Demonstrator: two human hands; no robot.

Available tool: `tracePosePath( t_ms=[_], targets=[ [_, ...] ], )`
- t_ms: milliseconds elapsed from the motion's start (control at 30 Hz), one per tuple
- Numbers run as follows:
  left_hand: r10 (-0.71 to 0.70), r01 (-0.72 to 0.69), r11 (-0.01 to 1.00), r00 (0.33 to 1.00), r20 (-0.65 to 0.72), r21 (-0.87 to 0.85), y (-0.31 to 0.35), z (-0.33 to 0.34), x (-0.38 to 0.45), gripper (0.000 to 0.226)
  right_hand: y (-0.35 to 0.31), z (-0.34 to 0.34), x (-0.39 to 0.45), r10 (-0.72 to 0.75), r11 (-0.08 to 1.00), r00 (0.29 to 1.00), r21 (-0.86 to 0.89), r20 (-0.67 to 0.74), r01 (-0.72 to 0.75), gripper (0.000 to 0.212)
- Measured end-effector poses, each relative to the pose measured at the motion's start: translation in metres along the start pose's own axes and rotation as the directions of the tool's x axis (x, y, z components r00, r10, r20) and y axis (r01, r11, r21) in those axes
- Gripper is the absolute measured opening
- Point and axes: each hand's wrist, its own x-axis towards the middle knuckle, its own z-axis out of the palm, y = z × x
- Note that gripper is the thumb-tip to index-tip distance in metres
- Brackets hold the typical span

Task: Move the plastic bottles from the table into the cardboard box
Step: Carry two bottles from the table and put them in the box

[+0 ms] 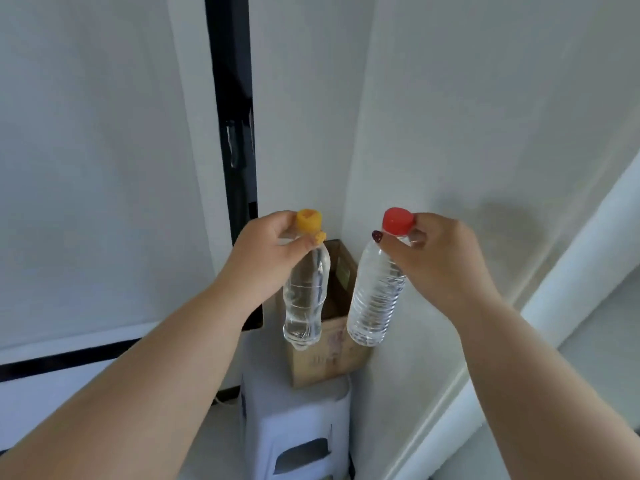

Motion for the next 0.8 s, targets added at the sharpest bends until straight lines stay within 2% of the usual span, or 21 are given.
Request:
tracePosePath(
  t_ms=[200, 400, 567, 667, 800],
  targets=[
    [-0.044, 0.042, 0.998, 0.998, 0.053, 0.047, -0.077, 0.025, 0.116, 0.016, 0.051, 0.092, 0.110, 0.071, 0.997, 0.995, -0.011, 0.063, -0.071, 0.028],
    [-0.221, 0.212, 0.971, 0.972, 0.073, 0.114, -0.166, 0.064, 0.188, 0.013, 0.116, 0.190, 0.175, 0.174, 0.985, 0.965, -0.043, 0.196, -0.168, 0.018],
    [-0.380, 0.343, 0.897, 0.920, 0.092, 0.278, -0.243, 0.098, 0.218, 0.016, 0.174, 0.267, 0.198, 0.250, 0.967, 0.906, -0.131, 0.342, -0.218, 0.012],
    [-0.426, 0.346, 0.832, 0.899, 0.099, 0.433, -0.279, 0.109, 0.230, 0.019, 0.202, 0.303, 0.202, 0.304, 0.951, 0.852, -0.193, 0.427, -0.243, 0.014],
    [-0.409, 0.240, 0.759, 0.899, 0.156, 0.605, -0.315, 0.122, 0.241, 0.010, 0.234, 0.338, 0.202, 0.369, 0.926, 0.797, -0.266, 0.478, -0.269, 0.010]
  ],
)
